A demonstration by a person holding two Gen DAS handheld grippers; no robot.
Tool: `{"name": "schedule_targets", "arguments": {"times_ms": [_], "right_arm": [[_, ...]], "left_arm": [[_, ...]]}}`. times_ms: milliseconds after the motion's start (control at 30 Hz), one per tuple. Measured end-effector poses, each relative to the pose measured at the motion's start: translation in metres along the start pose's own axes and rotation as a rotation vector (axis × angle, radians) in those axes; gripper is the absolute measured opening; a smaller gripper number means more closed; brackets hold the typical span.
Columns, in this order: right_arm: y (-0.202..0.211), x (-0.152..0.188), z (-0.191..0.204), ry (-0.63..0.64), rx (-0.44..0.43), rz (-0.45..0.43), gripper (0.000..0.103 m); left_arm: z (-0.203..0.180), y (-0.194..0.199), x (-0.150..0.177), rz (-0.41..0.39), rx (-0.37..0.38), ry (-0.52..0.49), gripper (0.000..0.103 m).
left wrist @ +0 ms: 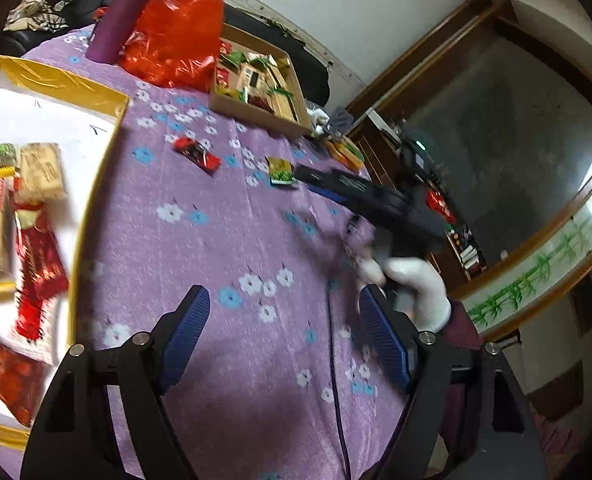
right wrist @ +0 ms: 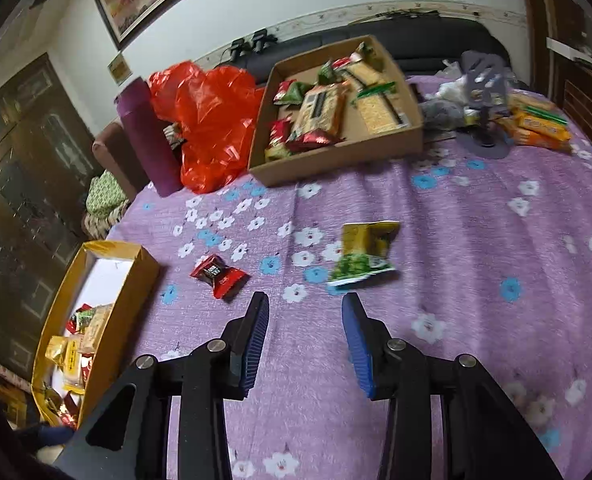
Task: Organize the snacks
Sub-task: 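Grasp the yellow-green snack bag with the right gripper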
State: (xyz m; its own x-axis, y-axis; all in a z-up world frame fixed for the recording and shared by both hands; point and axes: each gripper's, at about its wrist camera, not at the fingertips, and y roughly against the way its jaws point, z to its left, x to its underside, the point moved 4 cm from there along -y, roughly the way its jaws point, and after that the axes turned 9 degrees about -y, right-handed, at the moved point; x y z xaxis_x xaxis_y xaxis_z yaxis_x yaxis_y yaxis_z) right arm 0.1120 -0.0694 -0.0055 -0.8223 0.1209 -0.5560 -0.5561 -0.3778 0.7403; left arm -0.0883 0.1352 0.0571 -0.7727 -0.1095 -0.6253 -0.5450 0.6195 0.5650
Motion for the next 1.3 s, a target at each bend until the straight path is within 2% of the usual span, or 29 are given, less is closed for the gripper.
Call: {"name": "schedule_targets", "arguments": {"times_ms": [167,267,300,400,500,600,633,667,833,933,1000,1033,1067,1133,1200,1300], "right_arm": [[-0.047,0.006,0.046,0.092,-0.077,0.053,0.041],[-0.075,0.006,0.078,0.159,-0.083,0.073,0.040],[-0.081,0.007,0.085,0.179,-0.079,0.073,0.040],[-0.102,0.006,0.107,0.278,-0.024,0.069,0.048],[-0.116,0.011,0.110,0.313,0.040,0.084,0.047],[-0.110,0.016,0.109,0.325,0.061,0.070,0.034],[-0.106,0.020,0.108,0.321,0.064,0.080,0.019],[-0.101,0.023,0.106,0.311,0.047,0.090,0.012],[-0.072,0.056,0.095,0.293,-0.039,0.180,0.011],[-0.051,0.072,0.084,0.264,-0.179,0.285,0.015],[-0.032,0.063,0.066,0.224,-0.189,0.238,0.020],[-0.024,0.053,0.054,0.197,-0.167,0.186,0.030],[-0.017,0.041,0.038,0.158,-0.126,0.115,0.046],[-0.006,0.010,-0.001,0.051,-0.010,-0.043,0.064],[-0.008,-0.010,-0.025,0.003,0.047,-0.105,0.064],[-0.029,-0.027,-0.041,-0.029,0.088,-0.091,0.064]], "left_arm": [[0.006,0.013,0.002,-0.020,-0.045,0.000,0.077],[0.016,0.020,0.004,-0.028,-0.057,0.020,0.077],[0.020,0.021,0.005,-0.029,-0.060,0.029,0.077],[0.030,0.022,0.009,-0.024,-0.060,0.053,0.077],[0.035,0.021,0.012,-0.023,-0.057,0.065,0.077],[0.036,0.019,0.012,-0.020,-0.051,0.069,0.077],[0.035,0.018,0.013,-0.017,-0.046,0.069,0.077],[0.034,0.017,0.012,-0.015,-0.042,0.065,0.077],[0.027,0.014,0.013,-0.004,-0.035,0.048,0.077],[0.023,0.012,0.016,0.009,-0.032,0.036,0.077],[0.020,0.009,0.019,0.019,-0.027,0.031,0.077],[0.019,0.008,0.020,0.022,-0.026,0.030,0.077],[0.017,0.006,0.021,0.027,-0.023,0.028,0.077],[0.014,0.003,0.021,0.038,-0.020,0.023,0.077],[0.010,0.000,0.022,0.050,-0.019,0.015,0.077],[0.006,-0.003,0.022,0.065,-0.021,0.004,0.077]]}}
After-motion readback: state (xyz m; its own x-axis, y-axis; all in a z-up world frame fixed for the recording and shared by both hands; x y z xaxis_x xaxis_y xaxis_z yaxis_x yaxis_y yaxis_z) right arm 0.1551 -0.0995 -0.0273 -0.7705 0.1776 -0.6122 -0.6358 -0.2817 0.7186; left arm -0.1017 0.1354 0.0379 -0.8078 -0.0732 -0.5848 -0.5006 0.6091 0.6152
